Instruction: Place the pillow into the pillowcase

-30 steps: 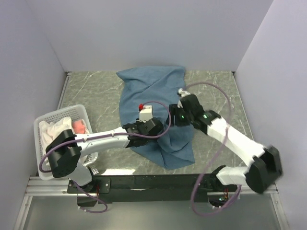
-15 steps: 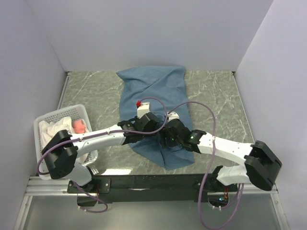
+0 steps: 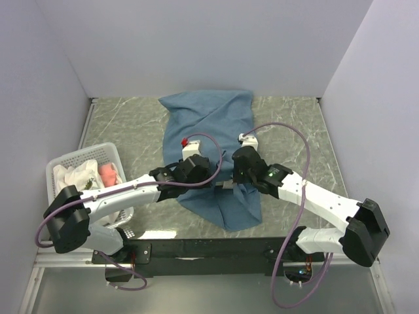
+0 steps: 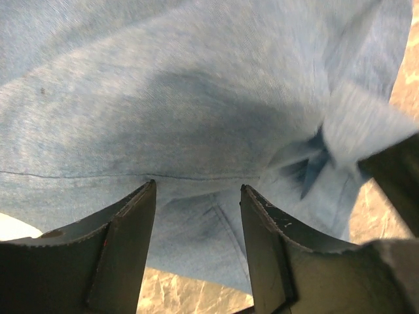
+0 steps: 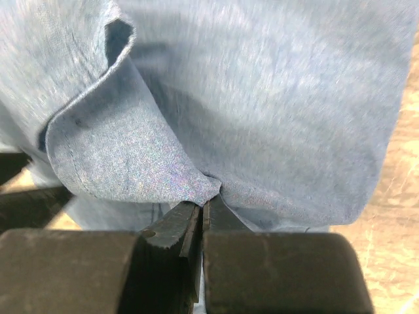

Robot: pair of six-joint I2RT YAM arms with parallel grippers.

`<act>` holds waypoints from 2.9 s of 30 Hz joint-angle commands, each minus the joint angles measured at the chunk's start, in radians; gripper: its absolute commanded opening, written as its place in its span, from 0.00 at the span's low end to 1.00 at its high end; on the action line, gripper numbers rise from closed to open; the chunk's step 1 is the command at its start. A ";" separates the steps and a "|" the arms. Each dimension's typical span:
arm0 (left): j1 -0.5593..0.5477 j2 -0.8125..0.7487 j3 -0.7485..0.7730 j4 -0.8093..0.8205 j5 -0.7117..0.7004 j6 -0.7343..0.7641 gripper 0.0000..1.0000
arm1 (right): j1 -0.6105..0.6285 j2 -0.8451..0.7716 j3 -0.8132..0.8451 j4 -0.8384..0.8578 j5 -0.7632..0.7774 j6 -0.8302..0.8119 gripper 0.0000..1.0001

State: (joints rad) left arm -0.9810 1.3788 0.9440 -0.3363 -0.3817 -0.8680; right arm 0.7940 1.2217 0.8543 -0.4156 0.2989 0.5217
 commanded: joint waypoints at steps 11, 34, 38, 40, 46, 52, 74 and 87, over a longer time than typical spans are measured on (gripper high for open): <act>-0.094 0.140 0.182 -0.093 -0.126 0.046 0.65 | -0.041 0.062 0.107 -0.068 -0.020 0.008 0.00; -0.093 -0.185 -0.048 -0.269 -0.122 -0.138 0.01 | -0.064 -0.010 0.014 -0.091 -0.030 0.026 0.00; -0.093 -0.485 -0.210 -0.371 -0.069 -0.352 0.01 | -0.061 -0.109 -0.024 -0.123 -0.061 0.053 0.10; -0.091 -0.659 -0.290 -0.415 -0.051 -0.432 0.01 | -0.059 -0.164 -0.058 -0.140 -0.064 0.086 0.21; -0.091 -1.007 -0.355 -0.656 -0.115 -0.781 0.01 | -0.059 -0.396 -0.246 -0.175 -0.158 0.254 0.64; -0.091 -1.052 -0.314 -0.748 -0.192 -0.824 0.01 | -0.062 -0.560 -0.371 -0.304 -0.164 0.501 0.77; -0.090 -0.942 -0.248 -0.687 -0.220 -0.686 0.03 | -0.076 -0.398 -0.434 -0.287 -0.092 0.552 0.50; -0.091 -0.899 -0.147 -0.734 -0.295 -0.597 0.01 | -0.117 -0.584 -0.201 -0.468 -0.138 0.474 0.00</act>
State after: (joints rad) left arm -1.0706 0.4648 0.6868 -1.0569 -0.5838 -1.5391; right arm 0.7116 0.8261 0.4454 -0.7422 0.1379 1.0359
